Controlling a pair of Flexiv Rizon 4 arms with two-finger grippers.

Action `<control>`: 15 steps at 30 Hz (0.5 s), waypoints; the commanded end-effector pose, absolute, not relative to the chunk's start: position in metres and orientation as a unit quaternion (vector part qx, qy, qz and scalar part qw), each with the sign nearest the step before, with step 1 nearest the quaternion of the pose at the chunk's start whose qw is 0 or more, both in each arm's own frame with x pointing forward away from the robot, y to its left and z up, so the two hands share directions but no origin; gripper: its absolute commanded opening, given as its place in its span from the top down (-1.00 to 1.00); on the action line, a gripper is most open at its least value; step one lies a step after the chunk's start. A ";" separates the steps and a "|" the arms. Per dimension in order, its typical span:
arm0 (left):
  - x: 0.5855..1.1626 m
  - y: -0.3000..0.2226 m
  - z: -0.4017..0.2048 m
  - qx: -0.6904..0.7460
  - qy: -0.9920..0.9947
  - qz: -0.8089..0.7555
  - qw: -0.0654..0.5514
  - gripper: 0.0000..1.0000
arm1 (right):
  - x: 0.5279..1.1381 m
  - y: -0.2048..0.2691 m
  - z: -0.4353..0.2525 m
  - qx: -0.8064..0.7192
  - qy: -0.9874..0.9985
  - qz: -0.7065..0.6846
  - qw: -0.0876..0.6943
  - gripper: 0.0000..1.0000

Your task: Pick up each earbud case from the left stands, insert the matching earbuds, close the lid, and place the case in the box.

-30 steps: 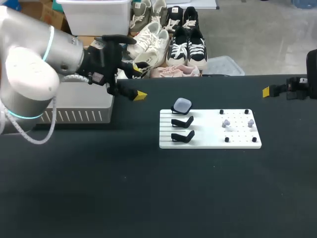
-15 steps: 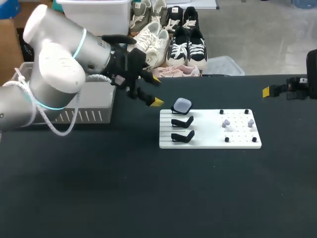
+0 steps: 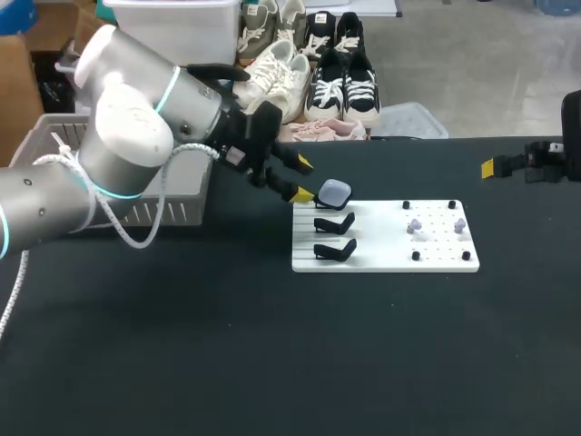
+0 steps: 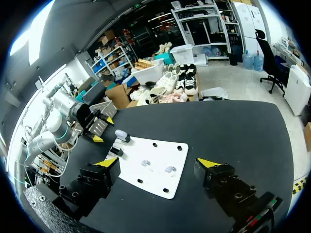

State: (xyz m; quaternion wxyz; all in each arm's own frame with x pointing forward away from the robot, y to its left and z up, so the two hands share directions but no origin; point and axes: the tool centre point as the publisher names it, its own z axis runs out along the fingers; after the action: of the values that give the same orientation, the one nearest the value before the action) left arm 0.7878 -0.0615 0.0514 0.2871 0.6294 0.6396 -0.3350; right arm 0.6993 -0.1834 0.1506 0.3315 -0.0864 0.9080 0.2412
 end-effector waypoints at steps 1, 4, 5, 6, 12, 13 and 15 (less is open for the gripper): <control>0.793 -0.066 0.042 0.629 0.636 -0.343 0.286 -0.73 | 0.700 -0.185 0.150 -0.088 0.907 0.243 0.331 -1.00; 0.795 -0.069 0.037 0.624 0.639 -0.344 0.290 -0.62 | 0.700 -0.185 0.150 -0.088 0.907 0.243 0.331 -1.00; 0.796 -0.070 0.036 0.623 0.639 -0.344 0.292 -0.61 | 0.700 -0.185 0.150 -0.088 0.907 0.243 0.331 -1.00; 0.796 -0.070 0.035 0.622 0.639 -0.345 0.293 -0.60 | 0.700 -0.185 0.150 -0.088 0.907 0.243 0.331 -1.00; 0.800 -0.075 0.033 0.616 0.638 -0.350 0.301 -0.23 | 0.700 -0.185 0.150 -0.088 0.907 0.243 0.331 -1.00; 0.800 -0.075 0.033 0.616 0.638 -0.350 0.302 -0.23 | 0.700 -0.185 0.150 -0.088 0.907 0.243 0.331 -1.00; 0.799 -0.077 0.032 0.616 0.637 -0.351 0.303 -0.30 | 0.700 -0.185 0.150 -0.088 0.907 0.243 0.331 -1.00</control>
State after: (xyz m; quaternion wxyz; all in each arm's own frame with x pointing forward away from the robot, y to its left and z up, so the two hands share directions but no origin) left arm 0.7977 -0.0752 0.0344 0.3017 0.6160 0.6379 -0.3502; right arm 0.6993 -0.1834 0.1506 0.3315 -0.0863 0.9080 0.2412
